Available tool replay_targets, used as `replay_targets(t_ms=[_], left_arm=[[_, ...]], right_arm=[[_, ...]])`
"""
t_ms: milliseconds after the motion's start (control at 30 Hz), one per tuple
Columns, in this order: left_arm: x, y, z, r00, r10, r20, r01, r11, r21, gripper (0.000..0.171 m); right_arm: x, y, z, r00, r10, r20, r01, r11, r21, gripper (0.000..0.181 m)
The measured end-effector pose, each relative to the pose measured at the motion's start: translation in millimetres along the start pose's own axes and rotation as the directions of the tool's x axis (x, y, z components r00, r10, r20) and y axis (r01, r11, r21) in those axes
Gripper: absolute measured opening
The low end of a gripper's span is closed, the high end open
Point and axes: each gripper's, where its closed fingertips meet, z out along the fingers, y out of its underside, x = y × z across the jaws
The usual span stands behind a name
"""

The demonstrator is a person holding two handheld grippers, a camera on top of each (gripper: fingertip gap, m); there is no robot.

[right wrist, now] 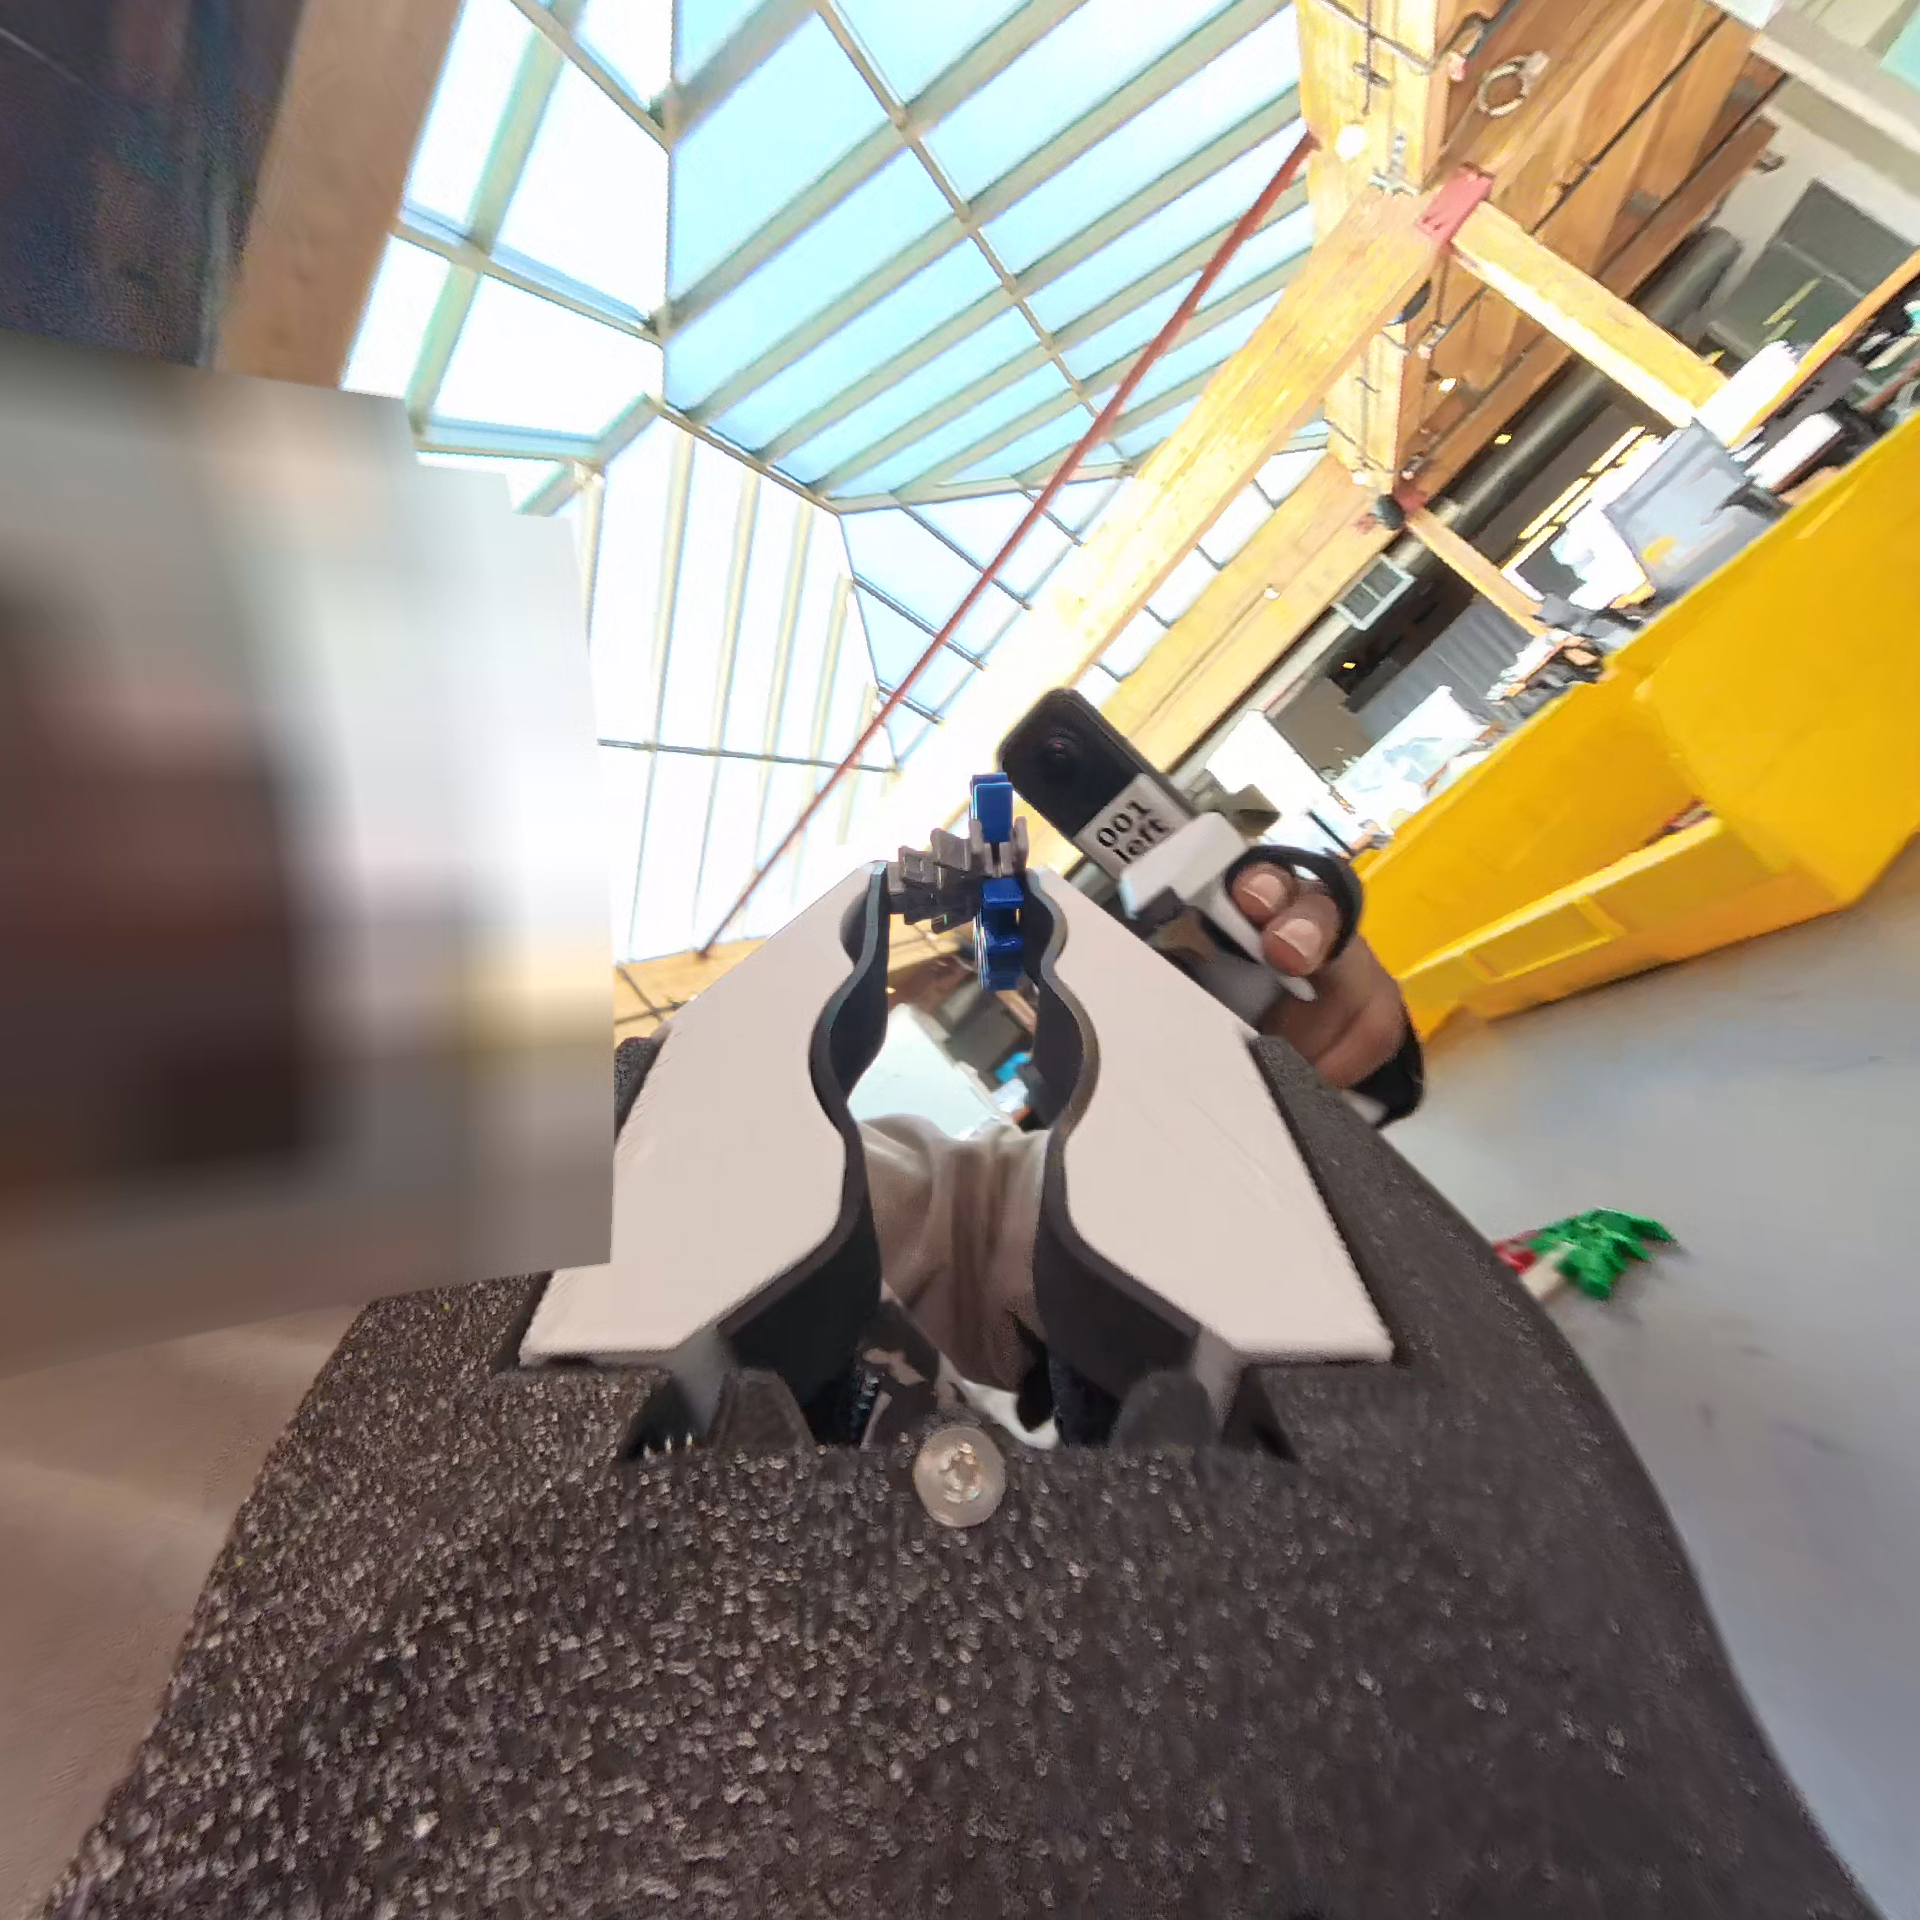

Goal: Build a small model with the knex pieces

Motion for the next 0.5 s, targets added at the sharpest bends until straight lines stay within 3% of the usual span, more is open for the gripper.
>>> replay_targets(t_ms=[33,133,200,300,400,500], left_arm=[[-0.2,-3.6,1.0,1.0,-0.031,0.001,0.031,0.999,0.03,0.022],[-12.3,-4.8,3.0,0.99,-0.127,0.053,0.123,0.99,0.071,0.022],[-12.8,-2.1,4.2,0.984,-0.171,0.039,0.168,0.983,0.079,0.023],[-6.0,-2.3,8.1,0.985,-0.173,0.009,0.172,0.982,0.075,0.023],[4.6,-2.1,12.4,0.992,-0.129,-0.012,0.129,0.99,0.052,0.023],[12.8,-0.7,15.2,0.996,-0.082,-0.023,0.082,0.996,0.028,0.022]], right_arm=[[6.2,3.1,-0.2,0.997,-0.051,-0.051,0.05,0.998,-0.031,0.023],[17.1,11.0,0.1,0.955,-0.248,-0.162,0.226,0.963,-0.144,0.022],[20.7,16.5,0.6,0.885,-0.42,-0.203,0.371,0.897,-0.239,0.022],[19.2,27.8,3.4,0.731,-0.658,-0.182,0.56,0.73,-0.391,0.023],[16.7,37.6,6.2,0.578,-0.806,-0.126,0.666,0.555,-0.498,0.023],[15.4,37.3,6.8,0.366,-0.928,-0.075,0.741,0.34,-0.579,0.023]])
